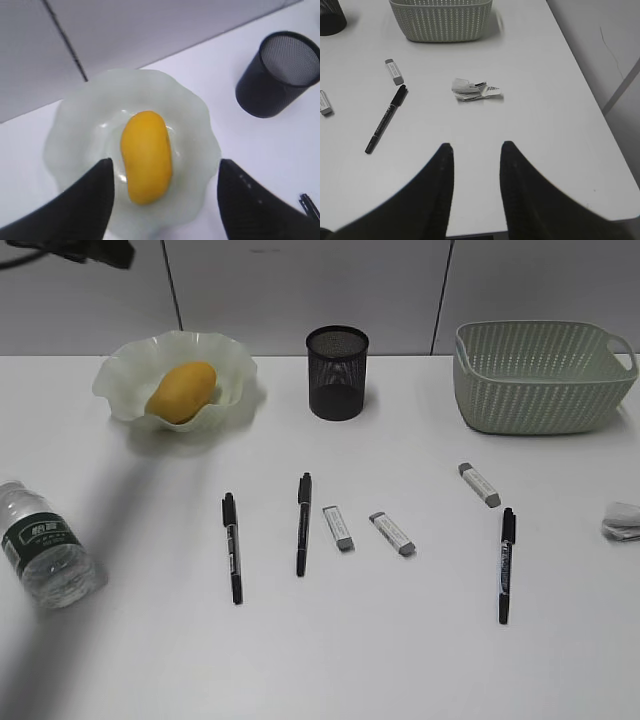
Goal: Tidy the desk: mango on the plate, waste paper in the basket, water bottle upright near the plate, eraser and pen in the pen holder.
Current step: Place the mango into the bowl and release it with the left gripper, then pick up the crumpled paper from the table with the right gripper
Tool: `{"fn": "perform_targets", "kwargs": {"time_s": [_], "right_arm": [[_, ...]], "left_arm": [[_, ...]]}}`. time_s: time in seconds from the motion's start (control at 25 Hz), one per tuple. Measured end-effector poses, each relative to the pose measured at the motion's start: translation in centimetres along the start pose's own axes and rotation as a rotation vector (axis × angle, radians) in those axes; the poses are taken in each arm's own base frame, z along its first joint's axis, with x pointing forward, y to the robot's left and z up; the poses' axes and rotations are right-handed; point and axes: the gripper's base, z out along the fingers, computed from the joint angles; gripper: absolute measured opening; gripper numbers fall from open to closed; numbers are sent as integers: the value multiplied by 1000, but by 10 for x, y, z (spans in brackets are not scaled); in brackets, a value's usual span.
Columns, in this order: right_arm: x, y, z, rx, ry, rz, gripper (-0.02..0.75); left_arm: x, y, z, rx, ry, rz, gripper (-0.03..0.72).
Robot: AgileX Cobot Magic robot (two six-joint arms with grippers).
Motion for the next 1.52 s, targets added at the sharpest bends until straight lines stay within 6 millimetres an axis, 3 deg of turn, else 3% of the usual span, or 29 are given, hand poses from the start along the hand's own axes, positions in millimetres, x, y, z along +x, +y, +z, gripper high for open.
{"fn": "perform_targets", "kwargs": {"time_s": [0.12,0.28,0.52,0.68,0.92,1.16,1.52], "right_arm": [[0,0,0,0,0,0,266],[0,1,0,-6,0,3,266],[0,1,0,-8,1,5,266],[0,1,0,-8,1,5,266],[0,1,0,-9,1,5,266],[0,2,0,-18,1,11,266],[-6,9,1,-94,7,40,266]], "left_arm": [[5,-6,-58,-104,-51,-48,478],[39,-23,-109,-158,-107,-148,471],[130,-55,-164,-168,-76,-191,425],[204,-82,-204,-160,-24,-169,418],[267,-106,-248,-188,-86,-120,416],[307,-110,-268,-322,-225,-212,416],[321,-117,-281,-342,-351,-210,416]]}}
